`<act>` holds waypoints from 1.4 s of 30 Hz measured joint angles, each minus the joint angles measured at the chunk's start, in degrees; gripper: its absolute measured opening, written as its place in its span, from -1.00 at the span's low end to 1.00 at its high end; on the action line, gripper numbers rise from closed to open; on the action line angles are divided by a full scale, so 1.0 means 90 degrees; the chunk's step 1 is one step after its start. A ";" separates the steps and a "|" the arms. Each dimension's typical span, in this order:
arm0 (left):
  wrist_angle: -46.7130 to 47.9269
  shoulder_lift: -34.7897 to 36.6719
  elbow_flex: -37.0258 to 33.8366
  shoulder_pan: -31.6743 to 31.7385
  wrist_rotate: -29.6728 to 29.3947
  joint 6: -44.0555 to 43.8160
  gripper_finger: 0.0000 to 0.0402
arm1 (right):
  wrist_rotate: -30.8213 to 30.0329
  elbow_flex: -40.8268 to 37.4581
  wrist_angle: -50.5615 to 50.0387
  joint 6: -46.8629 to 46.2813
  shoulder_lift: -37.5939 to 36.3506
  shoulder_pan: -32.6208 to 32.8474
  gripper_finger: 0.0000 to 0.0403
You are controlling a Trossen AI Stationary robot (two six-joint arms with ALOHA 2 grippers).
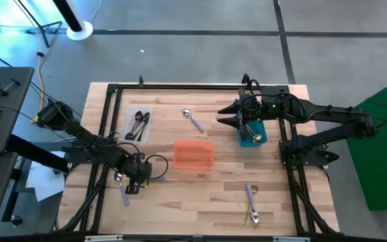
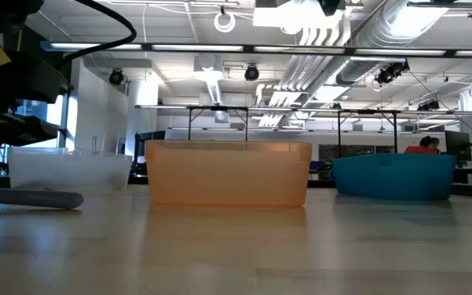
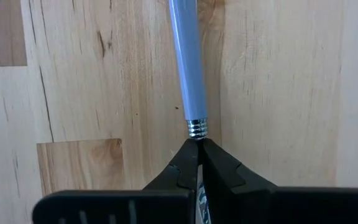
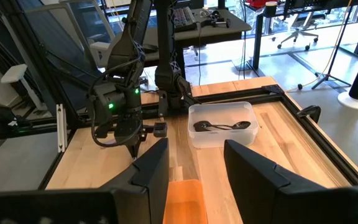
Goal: Sort silverware by color (type)
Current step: Put the bottom left violet spoon into the orange bin
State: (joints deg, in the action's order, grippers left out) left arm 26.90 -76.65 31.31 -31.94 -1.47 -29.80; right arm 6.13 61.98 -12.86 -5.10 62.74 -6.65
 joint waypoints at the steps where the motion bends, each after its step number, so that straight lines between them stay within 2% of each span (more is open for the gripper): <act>1: 0.0007 0.0024 0.0000 0.0000 0.0009 0.0000 -1.00 | 0.0000 0.0000 -0.0002 0.0000 0.0000 0.0000 -0.31; 15: 0.0099 0.0845 0.0000 0.0037 0.0002 -0.0100 -1.00 | -0.0269 0.0000 -0.0030 0.0017 0.0002 0.0002 -0.31; 25: 0.0079 0.1925 0.0000 0.0349 0.0016 -0.0354 -1.00 | -0.0274 0.0000 -0.0029 0.0000 0.0002 0.0000 -0.31; 35: 0.0004 0.2890 0.0013 0.0459 0.0833 -0.1155 -1.00 | -0.0267 0.0000 -0.0029 -0.0216 0.0002 0.0000 -0.31; 42: 0.0030 0.3172 0.0629 0.0556 0.0576 -0.0909 -1.00 | -0.0250 0.0000 -0.0029 -0.0270 0.0002 0.0000 -0.31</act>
State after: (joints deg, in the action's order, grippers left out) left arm 27.17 -48.10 36.97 -26.94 3.71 -37.98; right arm 3.88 61.98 -13.13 -7.53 62.76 -6.66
